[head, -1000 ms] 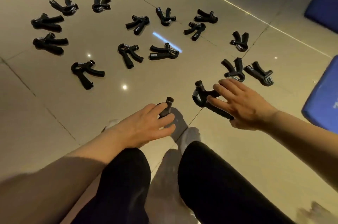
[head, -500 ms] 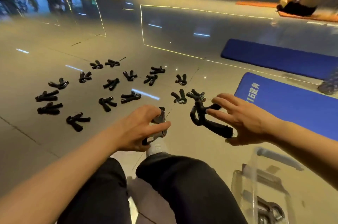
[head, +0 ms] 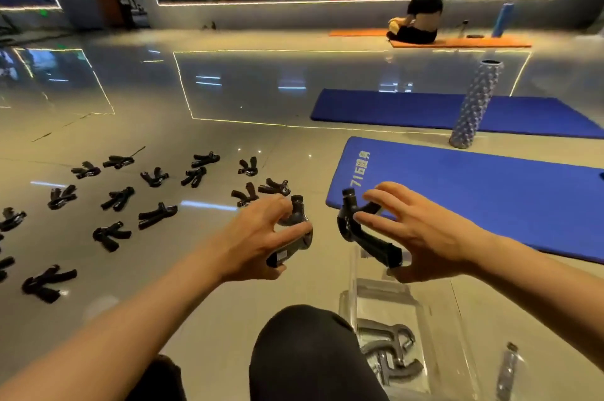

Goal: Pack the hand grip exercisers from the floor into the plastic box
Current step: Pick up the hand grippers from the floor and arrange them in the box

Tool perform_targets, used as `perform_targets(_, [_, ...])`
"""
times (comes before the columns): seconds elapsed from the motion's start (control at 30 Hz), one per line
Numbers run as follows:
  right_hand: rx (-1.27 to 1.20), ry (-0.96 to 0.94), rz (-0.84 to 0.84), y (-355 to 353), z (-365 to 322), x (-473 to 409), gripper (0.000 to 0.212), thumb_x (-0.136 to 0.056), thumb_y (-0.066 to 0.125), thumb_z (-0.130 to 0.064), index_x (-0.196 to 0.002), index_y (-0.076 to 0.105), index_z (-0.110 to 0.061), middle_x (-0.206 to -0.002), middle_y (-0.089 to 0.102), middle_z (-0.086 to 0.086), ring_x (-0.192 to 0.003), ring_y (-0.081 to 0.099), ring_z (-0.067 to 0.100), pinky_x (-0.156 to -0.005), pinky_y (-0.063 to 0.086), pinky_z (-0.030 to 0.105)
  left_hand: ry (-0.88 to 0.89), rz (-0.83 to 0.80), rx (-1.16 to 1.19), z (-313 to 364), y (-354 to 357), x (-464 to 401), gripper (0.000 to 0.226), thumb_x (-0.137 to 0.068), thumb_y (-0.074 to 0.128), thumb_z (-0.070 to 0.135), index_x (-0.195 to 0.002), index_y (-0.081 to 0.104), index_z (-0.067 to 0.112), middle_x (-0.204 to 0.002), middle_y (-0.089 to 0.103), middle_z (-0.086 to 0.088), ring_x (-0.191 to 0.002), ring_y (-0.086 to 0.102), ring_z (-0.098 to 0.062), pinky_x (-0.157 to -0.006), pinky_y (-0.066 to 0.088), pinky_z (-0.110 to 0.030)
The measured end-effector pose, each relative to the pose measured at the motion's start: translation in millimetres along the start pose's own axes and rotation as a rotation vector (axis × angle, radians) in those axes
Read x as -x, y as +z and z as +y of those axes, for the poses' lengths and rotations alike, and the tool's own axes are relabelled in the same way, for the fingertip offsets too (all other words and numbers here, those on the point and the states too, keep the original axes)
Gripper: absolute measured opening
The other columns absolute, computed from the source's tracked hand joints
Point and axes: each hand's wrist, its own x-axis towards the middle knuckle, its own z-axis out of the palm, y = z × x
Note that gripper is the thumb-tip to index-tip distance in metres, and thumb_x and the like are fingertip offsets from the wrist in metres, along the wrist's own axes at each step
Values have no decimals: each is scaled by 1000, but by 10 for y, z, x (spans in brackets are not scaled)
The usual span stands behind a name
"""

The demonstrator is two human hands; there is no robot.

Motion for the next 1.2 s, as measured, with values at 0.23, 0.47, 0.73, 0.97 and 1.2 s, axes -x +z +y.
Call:
perform_targets(0.23, [-234, 101, -201, 716, 163, 493, 94, -66, 68, -66, -140, 29, -25, -144, 32, 7, -128, 27, 26, -105, 36, 36, 218, -164, 84, 237, 545, -845, 92, -52, 82, 45, -131, 39, 22, -109, 43, -12, -92, 47, -21, -69, 51, -28])
perform_targets(0.47, [-443, 304, -385, 1748, 175, 821, 96, -72, 59, -67, -147, 13, -29, -149, 20, 0, -136, 10, 22, -111, 26, 33, 145, -207, 309, 329, 1530, -1190, 90, -50, 86, 42, -127, 45, 19, -105, 51, -14, -82, 53, -21, -64, 42, -19])
perform_targets(0.73, [-642, 366, -397, 2692, -68, 725, 88, -64, 56, -68, -137, 32, -25, -137, 39, 6, -126, 27, 23, -100, 41, 37, 59, -289, 504, 575, 2356, -712, 71, -73, 52, 62, -130, 43, 21, -119, 45, -15, -101, 53, -25, -77, 51, -26])
perform_targets(0.97, [-667, 402, -468, 3062, -291, 743, 88, -66, 63, -66, -137, 38, -20, -140, 36, 7, -128, 29, 27, -101, 37, 37, -97, -347, 542, 557, 2716, -458, 82, -71, 49, 67, -139, 35, 24, -134, 50, -10, -119, 38, -22, -93, 37, -32])
perform_targets(1.2, [-657, 396, -548, 3096, -241, 663, 89, -69, 60, -68, -142, 30, -26, -141, 38, 1, -128, 26, 27, -102, 35, 36, -288, -307, 754, 690, 2842, -296, 87, -66, 56, 65, -140, 36, 22, -132, 49, 1, -125, 30, -15, -98, 30, -30])
